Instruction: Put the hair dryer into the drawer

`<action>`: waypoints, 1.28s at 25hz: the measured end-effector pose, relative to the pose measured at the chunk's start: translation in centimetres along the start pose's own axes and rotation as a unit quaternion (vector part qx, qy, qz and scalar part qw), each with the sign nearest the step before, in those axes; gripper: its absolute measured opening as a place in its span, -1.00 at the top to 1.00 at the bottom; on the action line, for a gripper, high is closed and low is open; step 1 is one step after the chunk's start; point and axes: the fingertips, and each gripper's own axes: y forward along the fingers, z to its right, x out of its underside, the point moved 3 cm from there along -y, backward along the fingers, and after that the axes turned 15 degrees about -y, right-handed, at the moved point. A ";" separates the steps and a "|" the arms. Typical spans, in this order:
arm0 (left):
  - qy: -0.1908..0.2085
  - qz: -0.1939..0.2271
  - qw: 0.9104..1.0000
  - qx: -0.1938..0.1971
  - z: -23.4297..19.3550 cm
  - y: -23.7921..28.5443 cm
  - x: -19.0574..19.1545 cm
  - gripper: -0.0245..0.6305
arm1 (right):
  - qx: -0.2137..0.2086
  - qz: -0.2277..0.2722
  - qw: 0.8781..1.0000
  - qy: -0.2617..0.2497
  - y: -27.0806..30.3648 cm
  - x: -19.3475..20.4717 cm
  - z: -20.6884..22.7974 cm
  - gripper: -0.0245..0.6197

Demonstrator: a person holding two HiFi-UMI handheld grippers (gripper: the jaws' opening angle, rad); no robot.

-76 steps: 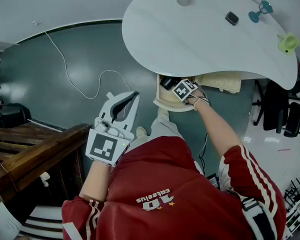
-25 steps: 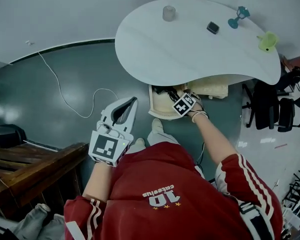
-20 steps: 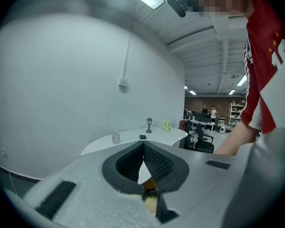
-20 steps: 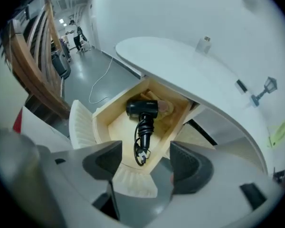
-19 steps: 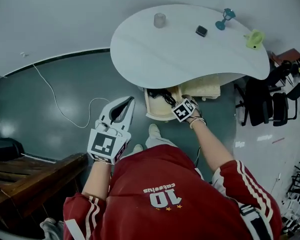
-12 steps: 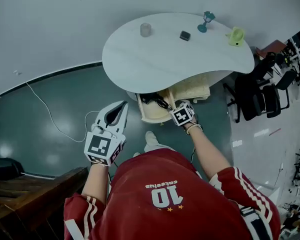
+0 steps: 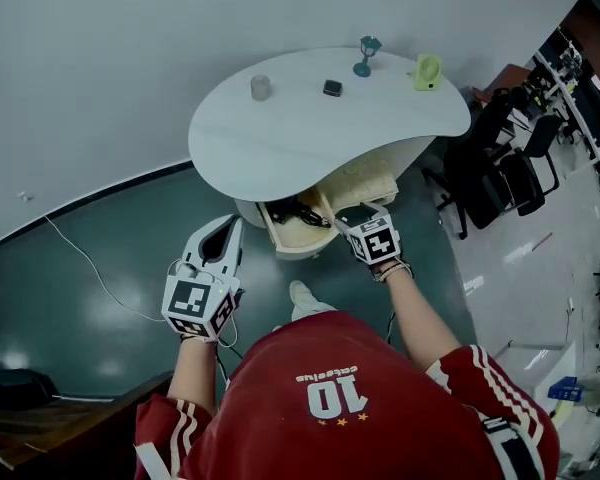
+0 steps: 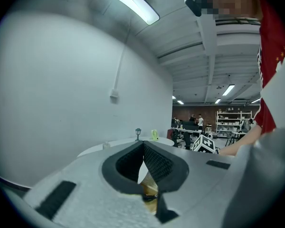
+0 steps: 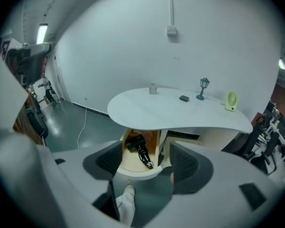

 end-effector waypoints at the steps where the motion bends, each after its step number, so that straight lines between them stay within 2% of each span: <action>1: 0.000 0.003 1.000 0.003 0.2 -0.3 -0.3 0.92 | 0.004 0.013 1.000 0.006 -1.0 -0.6 -0.2 -0.05; 6: 0.013 0.022 0.999 0.024 2.2 -2.4 -2.4 0.92 | 0.030 0.089 0.995 0.026 -6.7 -4.0 -1.4 -0.05; 12: 0.042 0.051 0.996 0.052 4.6 -5.3 -4.7 0.92 | 0.067 0.180 0.981 0.033 -14.1 -7.5 -3.4 -0.05; 17: 0.031 0.063 0.995 0.075 6.4 -6.7 -6.2 0.92 | 0.076 0.275 0.957 0.055 -20.0 -10.2 -4.1 -0.02; 20: 0.030 0.075 0.993 0.088 7.6 -7.3 -7.1 0.92 | 0.090 0.316 0.942 0.063 -23.5 -11.5 -4.0 -0.01; 28: 0.046 0.102 0.986 0.120 10.3 -9.9 -8.9 0.92 | 0.134 0.389 0.911 0.037 -31.9 -14.6 -5.7 0.03; 32: 0.069 0.121 0.982 0.130 11.2 -10.7 -10.5 0.92 | 0.152 0.405 0.901 0.031 -34.1 -15.2 -5.9 0.05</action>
